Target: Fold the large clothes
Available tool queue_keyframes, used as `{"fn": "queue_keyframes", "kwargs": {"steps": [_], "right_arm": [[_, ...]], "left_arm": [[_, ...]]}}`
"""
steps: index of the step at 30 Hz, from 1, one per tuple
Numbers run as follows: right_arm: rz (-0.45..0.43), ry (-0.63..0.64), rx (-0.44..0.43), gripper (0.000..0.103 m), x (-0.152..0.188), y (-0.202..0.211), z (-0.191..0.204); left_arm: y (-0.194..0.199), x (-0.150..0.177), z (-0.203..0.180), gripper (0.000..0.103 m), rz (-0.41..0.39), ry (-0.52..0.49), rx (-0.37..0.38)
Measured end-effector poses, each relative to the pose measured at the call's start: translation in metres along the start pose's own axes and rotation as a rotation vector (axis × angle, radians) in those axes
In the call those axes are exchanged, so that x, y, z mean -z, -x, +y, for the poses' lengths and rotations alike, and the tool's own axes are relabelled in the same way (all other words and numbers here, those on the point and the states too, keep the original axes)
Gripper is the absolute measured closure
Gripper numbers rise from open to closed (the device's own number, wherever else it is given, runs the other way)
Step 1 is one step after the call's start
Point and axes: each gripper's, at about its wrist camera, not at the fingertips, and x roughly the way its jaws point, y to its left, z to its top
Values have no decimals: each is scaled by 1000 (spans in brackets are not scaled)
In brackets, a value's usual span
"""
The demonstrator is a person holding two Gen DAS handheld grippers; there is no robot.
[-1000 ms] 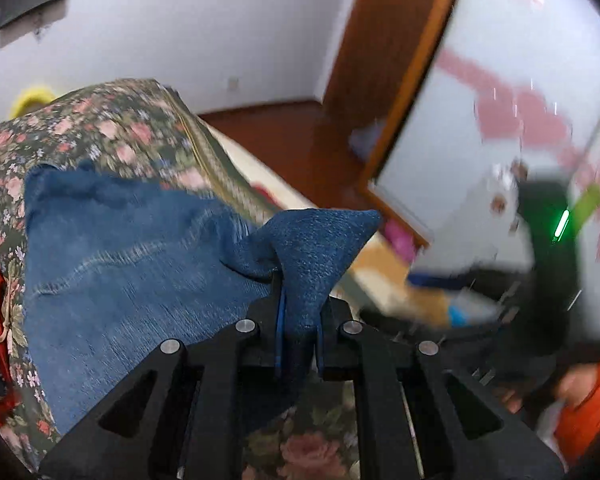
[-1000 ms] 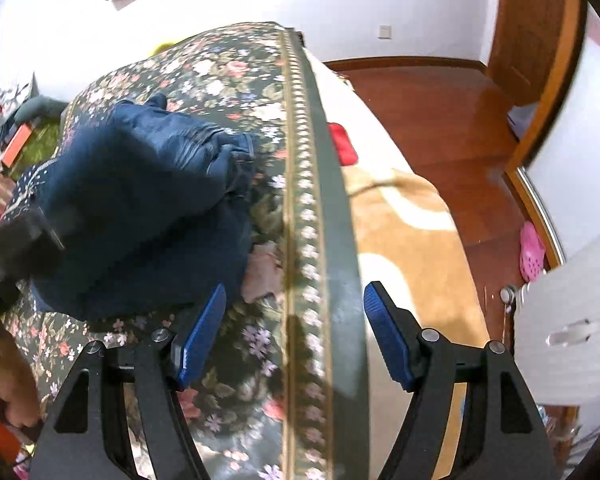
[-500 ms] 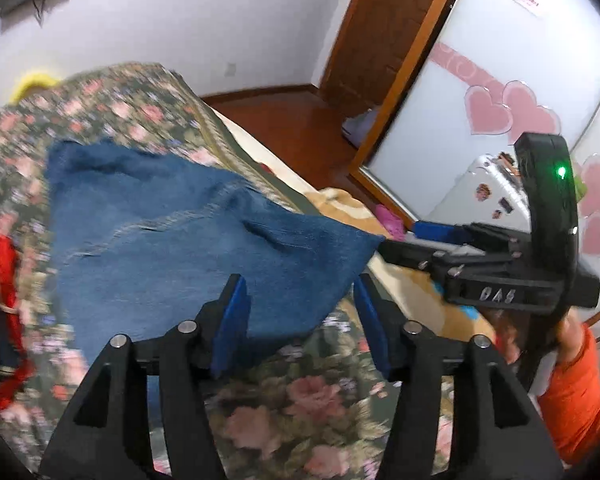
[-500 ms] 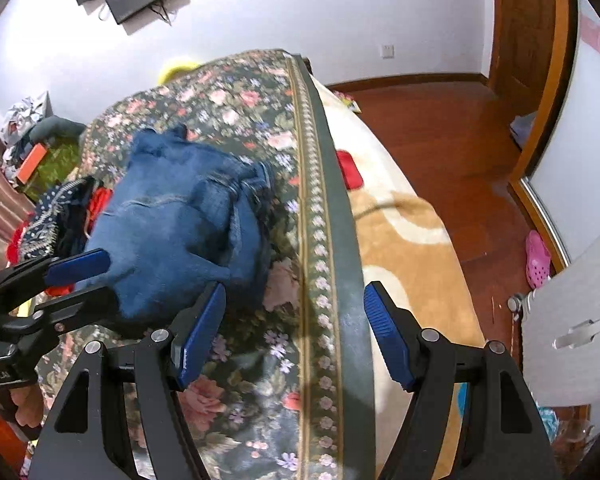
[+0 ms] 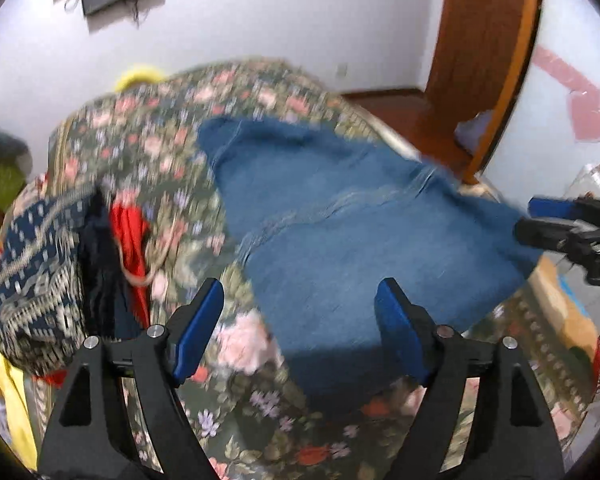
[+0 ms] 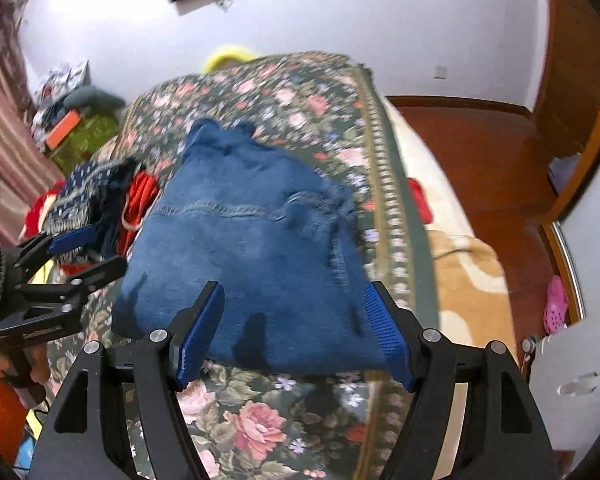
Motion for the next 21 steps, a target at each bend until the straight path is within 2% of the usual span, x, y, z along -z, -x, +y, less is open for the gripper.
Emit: {"fn": "queue_keyframes", "kwargs": {"steps": [2, 8, 13, 15, 18, 21], "right_arm": [[11, 30, 16, 33, 1, -8, 8], [33, 63, 22, 33, 1, -21, 7], [78, -15, 79, 33, -3, -41, -29], [82, -75, 52, 33, -3, -43, -44], [38, -130, 55, 33, 0, -31, -51], [-7, -113, 139, 31, 3, -17, -49]], "left_arm": [[-11, 11, 6, 23, 17, 9, -15], [-22, 36, 17, 21, 16, 72, 36], [-25, 45, 21, 16, 13, 78, 38], [-25, 46, 22, 16, 15, 84, 49], [-24, 48, 21, 16, 10, 93, 53], [-22, 50, 21, 16, 8, 99, 51]]}}
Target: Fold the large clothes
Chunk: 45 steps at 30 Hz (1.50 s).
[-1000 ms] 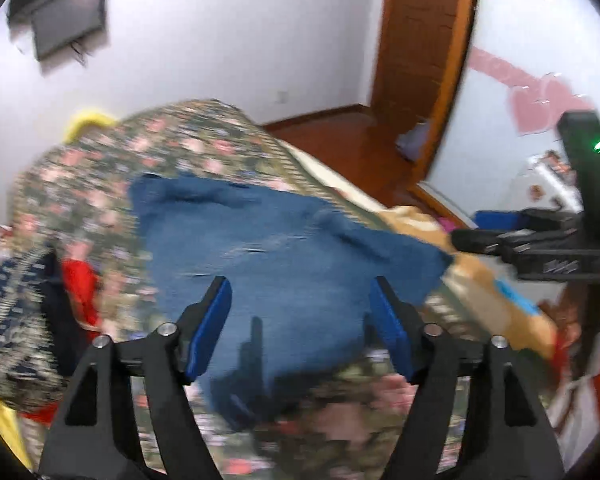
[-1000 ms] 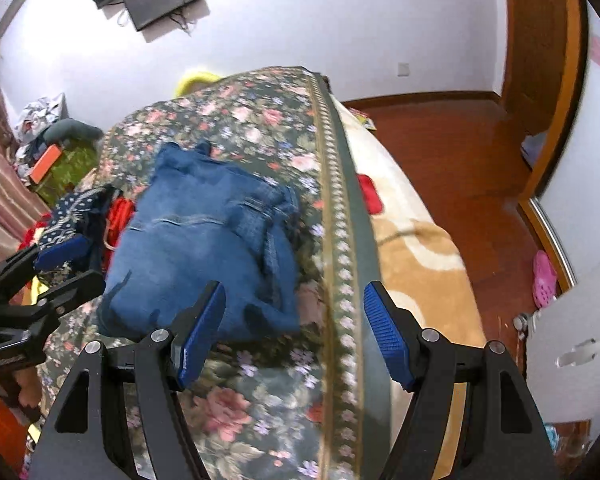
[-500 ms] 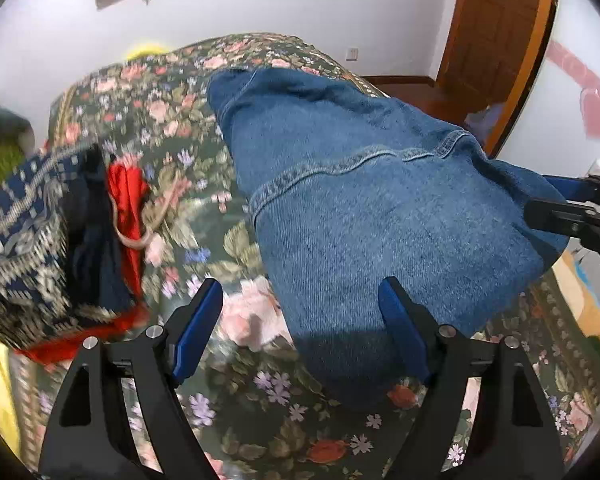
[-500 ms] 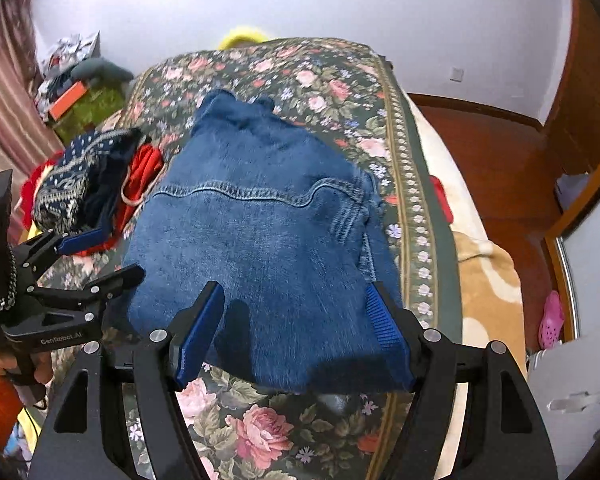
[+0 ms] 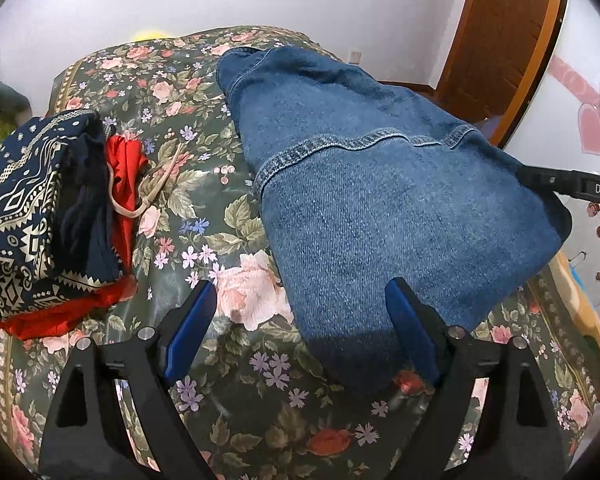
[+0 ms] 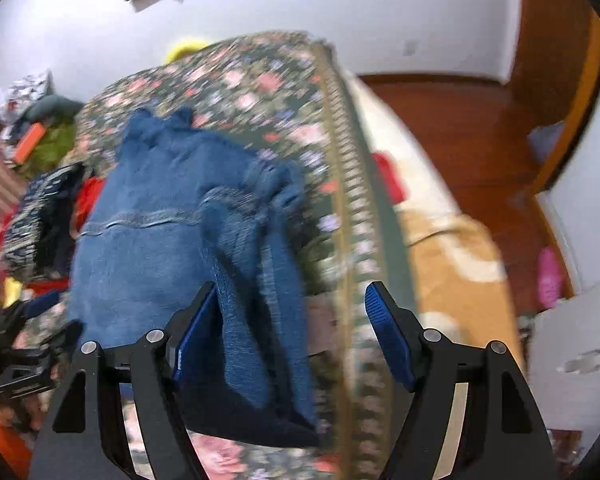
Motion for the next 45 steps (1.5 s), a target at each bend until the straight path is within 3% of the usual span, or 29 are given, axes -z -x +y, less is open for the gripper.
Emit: {"fn": "queue_keyframes", "kwargs": {"steps": [8, 12, 16, 22, 26, 29, 33, 38, 45], "right_arm": [[9, 45, -19, 31, -1, 19, 1], [2, 58, -58, 31, -5, 23, 8], [32, 55, -135, 28, -16, 13, 14], [189, 24, -261, 28, -27, -35, 15], [272, 12, -290, 28, -32, -62, 8], [308, -21, -372, 27, -34, -76, -1], [337, -54, -417, 2, -28, -102, -13], [407, -157, -572, 1, -23, -127, -30], [409, -162, -592, 0, -27, -138, -15]], "left_arm": [[13, 0, 6, 16, 3, 9, -10], [19, -7, 14, 17, 7, 2, -70], [21, -20, 25, 17, 10, 12, -74], [11, -47, 37, 17, 20, 81, 27], [-9, -56, 39, 17, 69, 143, 113], [-28, -60, 41, 17, 117, 201, 188], [-48, -61, 44, 13, 163, 280, 277], [-74, -61, 49, 4, 232, 372, 377], [-96, -58, 56, 1, 286, 484, 490]]}}
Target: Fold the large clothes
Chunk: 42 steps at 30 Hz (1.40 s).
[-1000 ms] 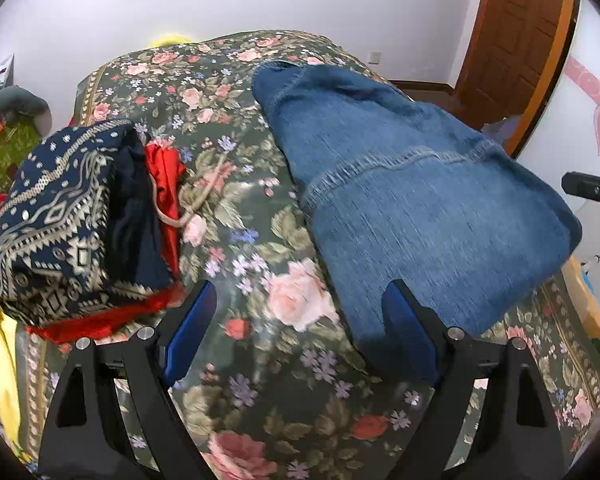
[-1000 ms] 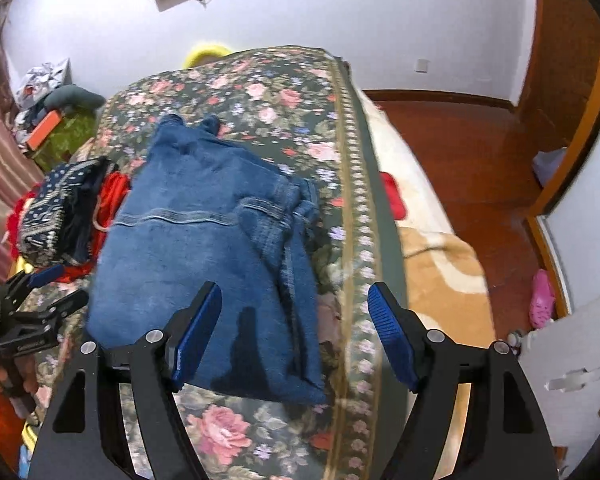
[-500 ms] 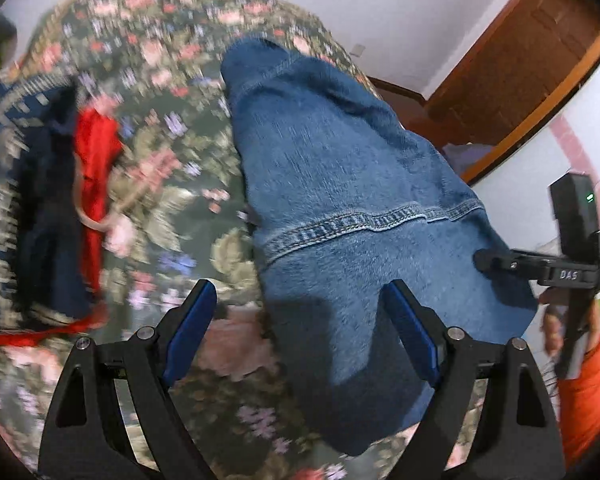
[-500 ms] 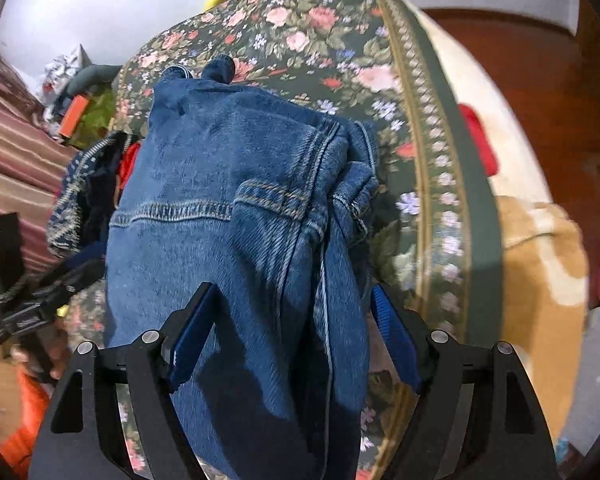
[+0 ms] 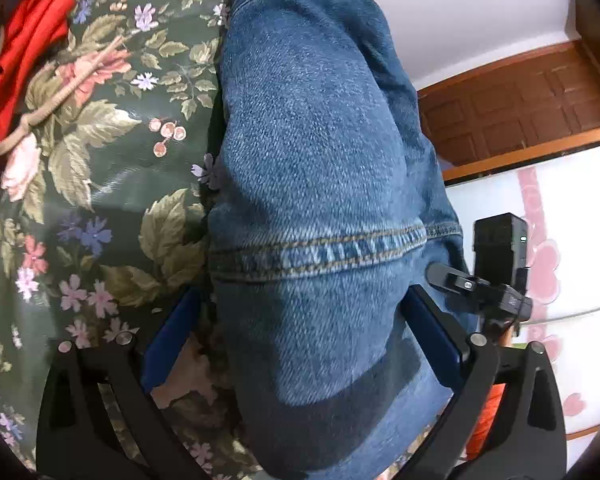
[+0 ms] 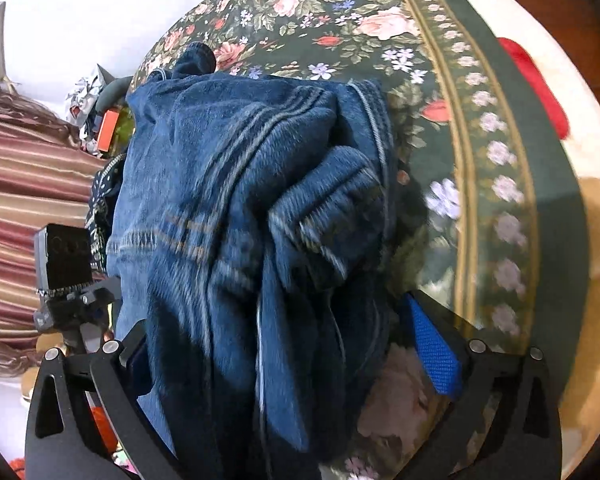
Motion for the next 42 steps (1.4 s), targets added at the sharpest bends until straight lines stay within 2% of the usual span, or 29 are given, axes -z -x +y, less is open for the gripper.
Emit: {"fn": "queue_keyframes", "kwargs": {"steps": [4, 8, 11, 13, 16, 18, 21, 25, 33, 38, 42], "right_arm": [[-5, -66, -12, 0, -11, -7, -1], [1, -87, -30, 1, -10, -5, -2], [8, -98, -53, 14, -7, -3, -3], [13, -107, -55, 26, -6, 1, 0], [15, -100, -26, 39, -5, 8, 10], [16, -98, -15, 47, -5, 13, 19], [6, -97, -20, 56, -2, 17, 35], [-12, -53, -24, 59, 4, 29, 66], [-149, 108, -35, 60, 0, 71, 155], [-202, 200, -57, 60, -3, 78, 214], [-209, 252, -88, 60, -7, 59, 255]], "left_arm": [[-8, -4, -1, 1, 22, 20, 34], [-18, -3, -10, 1, 43, 0, 34], [-22, -3, -18, 1, 53, -20, 14], [-23, -4, -21, 5, 44, -28, 16], [-19, -2, -29, 16, 33, -38, 0], [-11, -8, -41, 26, 24, -57, -17], [7, -6, -66, 36, -10, -134, -58], [38, -1, -99, 42, -70, -226, -98], [141, 2, -138, 43, -219, -306, -78], [215, 4, -130, 43, -311, -315, -76], [262, -1, -112, 43, -380, -330, -117]]}}
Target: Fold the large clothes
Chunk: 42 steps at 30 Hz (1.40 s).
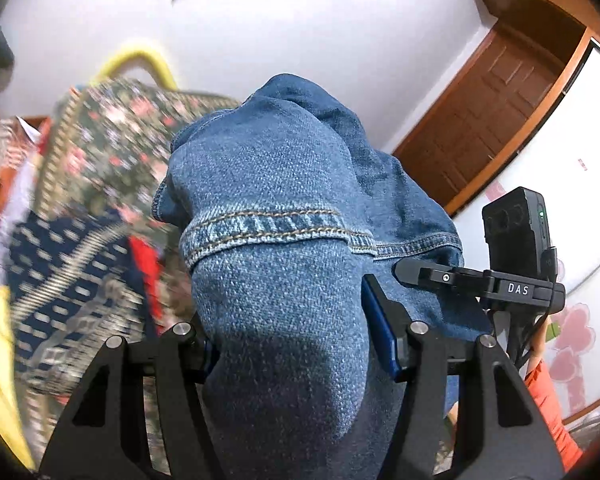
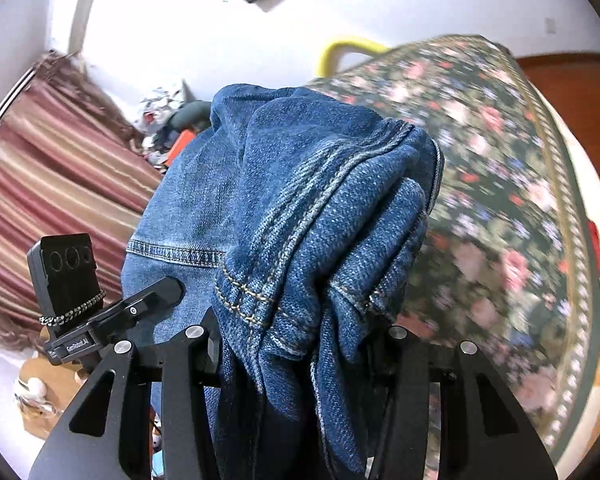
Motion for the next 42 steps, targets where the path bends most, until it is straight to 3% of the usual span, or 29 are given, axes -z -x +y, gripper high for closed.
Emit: {"fn": "queue_keyframes", "kwargs": {"steps": [7, 13, 19, 22, 26, 30, 35, 42], "right_arm": [[42, 72, -40, 60, -18, -73, 56], [94, 80, -39, 60, -21, -141, 77], [138, 16, -17, 60, -18, -208, 65], [177, -4, 36, 60, -16, -241, 52], [256, -121, 102, 59, -8, -271, 27], [262, -85, 141, 54, -1, -270, 25], [254, -19, 201, 50, 4, -250, 40], [182, 123, 313, 50, 11, -226, 53]], "left_arm": [[55, -13, 67, 43, -76, 36, -80], [71, -5, 138, 43, -90, 104, -121], [50, 2, 202, 43, -50, 158, -175], [33, 11, 221, 43, -23, 162, -215], [-8, 25, 245, 31, 79, 133, -315], [-21, 32, 259, 17, 112, 145, -334], [-8, 36, 249, 16, 105, 110, -369], [52, 43, 217, 16, -4, 71, -419]]}}
